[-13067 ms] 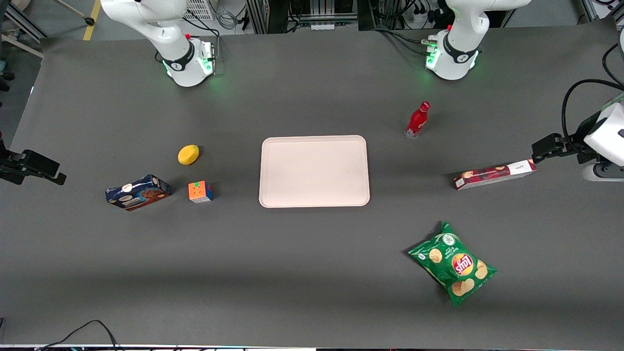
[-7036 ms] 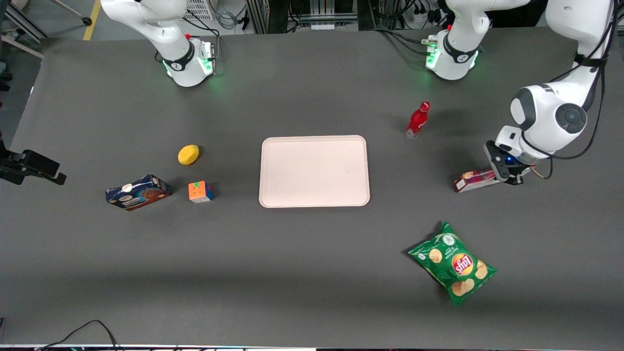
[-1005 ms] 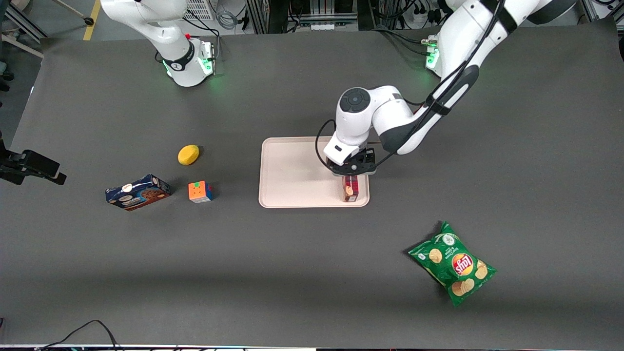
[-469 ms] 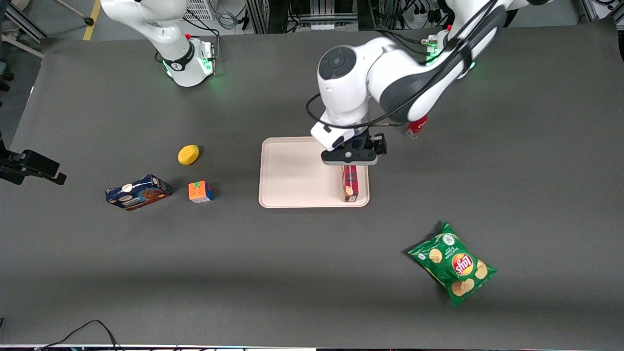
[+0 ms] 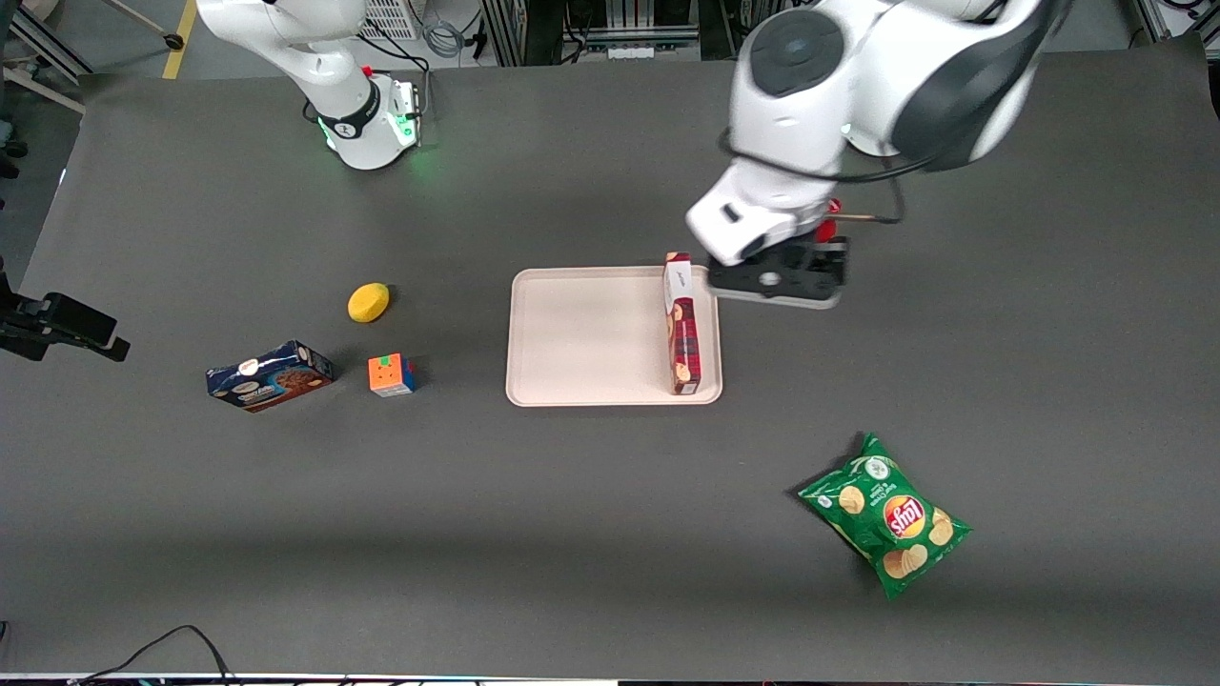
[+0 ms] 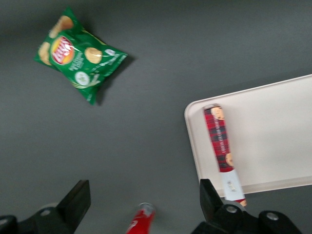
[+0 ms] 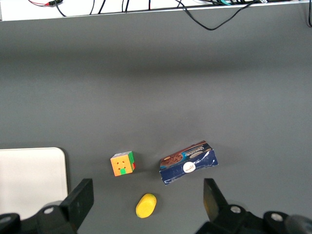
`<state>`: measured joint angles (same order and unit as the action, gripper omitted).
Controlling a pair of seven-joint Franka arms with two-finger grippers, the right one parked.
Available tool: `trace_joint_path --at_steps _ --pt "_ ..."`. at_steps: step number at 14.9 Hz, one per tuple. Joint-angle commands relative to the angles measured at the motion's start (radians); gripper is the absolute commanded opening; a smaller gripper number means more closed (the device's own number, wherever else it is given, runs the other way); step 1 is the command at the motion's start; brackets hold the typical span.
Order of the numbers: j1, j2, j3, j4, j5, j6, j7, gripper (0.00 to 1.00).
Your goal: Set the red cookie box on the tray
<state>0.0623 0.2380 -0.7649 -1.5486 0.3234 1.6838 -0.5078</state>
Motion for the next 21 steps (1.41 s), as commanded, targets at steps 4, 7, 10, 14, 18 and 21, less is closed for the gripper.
trace_joint_path --at_steps 4,7,10,14,18,21 --pt "0.001 -0.27 0.303 -0.123 -0.173 -0.047 0.261 1.0" --pt "-0.002 -0.331 0.412 -0.203 -0.184 -0.023 0.385 1.0" --pt "-0.007 -0.46 0.51 -0.402 -0.288 0.1 0.426 1.0" --pt "-0.007 -0.459 0.546 -0.412 -0.4 0.129 0.451 1.0" --pt "-0.007 -0.434 0.547 -0.358 -0.402 0.099 0.453 1.0" --pt "-0.006 -0.402 0.546 -0.268 -0.394 0.019 0.454 1.0"
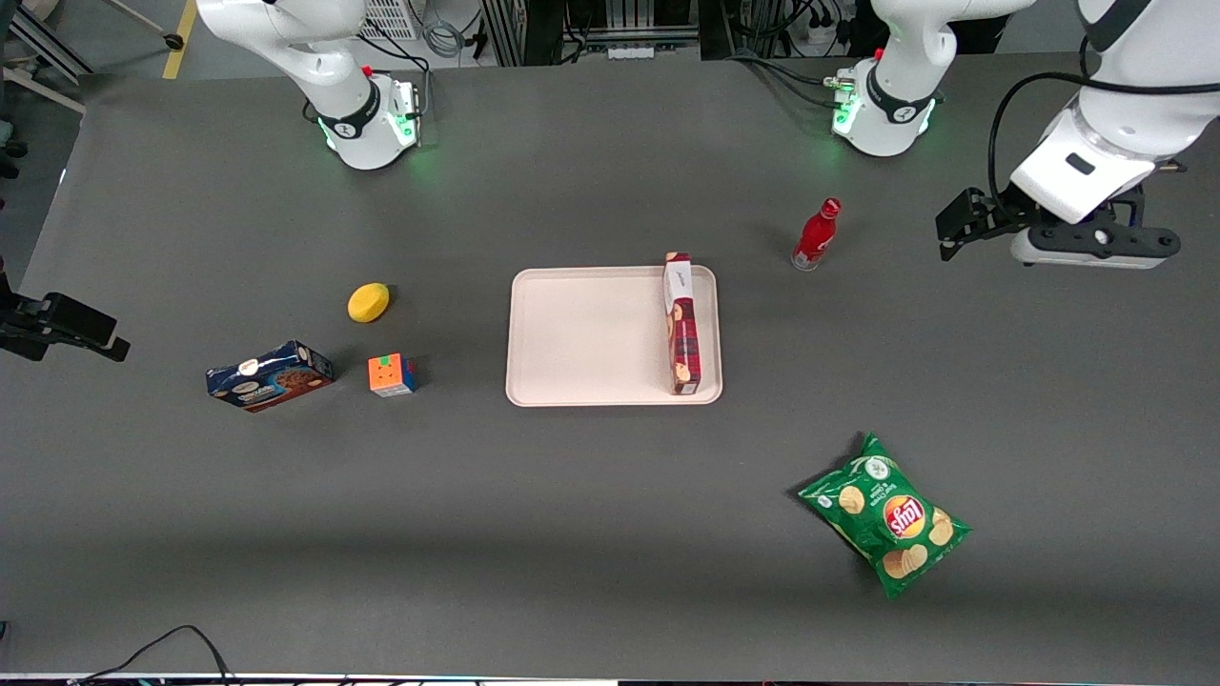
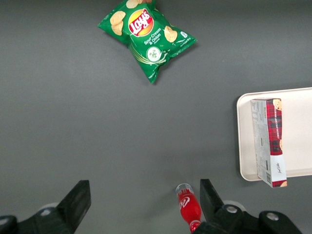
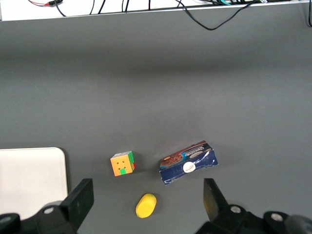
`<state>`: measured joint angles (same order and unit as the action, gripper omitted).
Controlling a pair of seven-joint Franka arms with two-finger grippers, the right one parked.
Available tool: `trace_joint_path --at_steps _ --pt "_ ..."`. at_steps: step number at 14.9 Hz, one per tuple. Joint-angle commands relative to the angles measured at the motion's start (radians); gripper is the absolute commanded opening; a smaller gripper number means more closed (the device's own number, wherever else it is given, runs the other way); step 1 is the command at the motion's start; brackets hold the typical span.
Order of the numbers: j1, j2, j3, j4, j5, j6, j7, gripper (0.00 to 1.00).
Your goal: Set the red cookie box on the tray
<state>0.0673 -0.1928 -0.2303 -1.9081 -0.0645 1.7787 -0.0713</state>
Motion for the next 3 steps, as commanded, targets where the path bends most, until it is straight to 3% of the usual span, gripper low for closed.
trace_joint_path --at_steps 1,3 --pt "-0.009 0.044 0.012 0.112 -0.006 -0.081 0.019 1.0" --pt "-0.007 0.052 0.012 0.119 -0.006 -0.082 0.016 1.0"
